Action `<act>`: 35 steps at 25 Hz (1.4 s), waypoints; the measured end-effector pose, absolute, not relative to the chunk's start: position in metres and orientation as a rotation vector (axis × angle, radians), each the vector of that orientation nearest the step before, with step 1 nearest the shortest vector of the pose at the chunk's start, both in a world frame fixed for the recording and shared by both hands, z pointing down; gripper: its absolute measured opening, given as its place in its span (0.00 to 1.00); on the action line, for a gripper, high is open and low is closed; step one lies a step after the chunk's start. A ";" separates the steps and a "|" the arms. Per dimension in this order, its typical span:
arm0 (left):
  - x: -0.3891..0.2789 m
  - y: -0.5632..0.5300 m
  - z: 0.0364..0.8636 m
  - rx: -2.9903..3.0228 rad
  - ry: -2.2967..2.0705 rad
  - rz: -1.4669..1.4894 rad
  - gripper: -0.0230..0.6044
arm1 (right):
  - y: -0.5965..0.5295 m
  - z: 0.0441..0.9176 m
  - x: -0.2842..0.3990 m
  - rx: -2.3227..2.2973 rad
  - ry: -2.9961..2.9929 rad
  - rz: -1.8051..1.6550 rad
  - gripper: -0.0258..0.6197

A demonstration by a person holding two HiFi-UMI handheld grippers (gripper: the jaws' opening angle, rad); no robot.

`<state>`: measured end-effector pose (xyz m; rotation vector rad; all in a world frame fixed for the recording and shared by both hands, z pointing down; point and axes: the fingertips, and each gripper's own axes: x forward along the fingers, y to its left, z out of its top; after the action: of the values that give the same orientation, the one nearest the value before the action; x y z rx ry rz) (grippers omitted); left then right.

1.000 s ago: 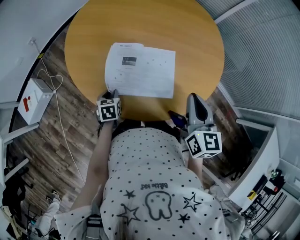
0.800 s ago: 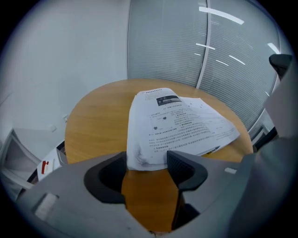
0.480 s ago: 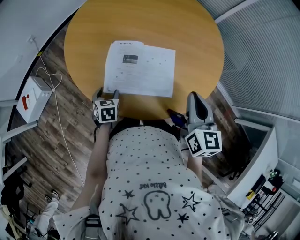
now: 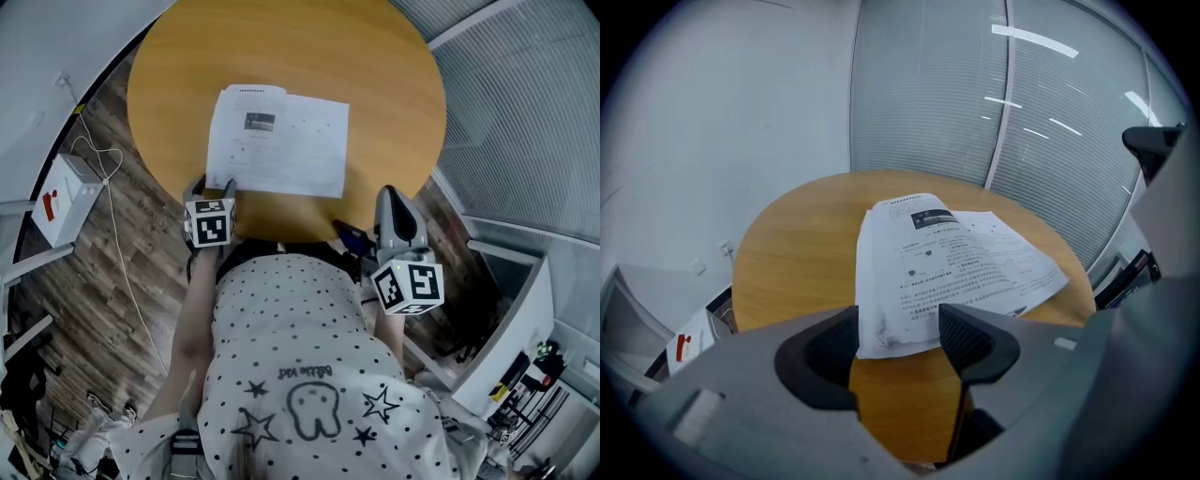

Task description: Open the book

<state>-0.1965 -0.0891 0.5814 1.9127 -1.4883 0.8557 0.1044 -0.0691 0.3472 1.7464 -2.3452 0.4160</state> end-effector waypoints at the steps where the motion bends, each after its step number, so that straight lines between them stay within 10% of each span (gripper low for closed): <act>1: -0.196 -0.089 0.581 1.913 -1.488 0.852 0.48 | -0.069 0.347 0.105 1.746 -2.346 0.414 0.05; 24: -0.197 -0.106 0.542 1.978 -1.599 0.766 0.06 | -0.069 0.345 0.115 1.773 -2.347 0.406 0.05; 35: -0.189 -0.140 0.447 2.175 -1.691 0.509 0.05 | -0.071 0.345 0.111 1.760 -2.360 0.403 0.05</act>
<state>-0.1888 -0.1401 0.4465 2.1753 -1.6908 0.5088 0.1113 -0.0714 0.3451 1.7597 -2.3600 0.4027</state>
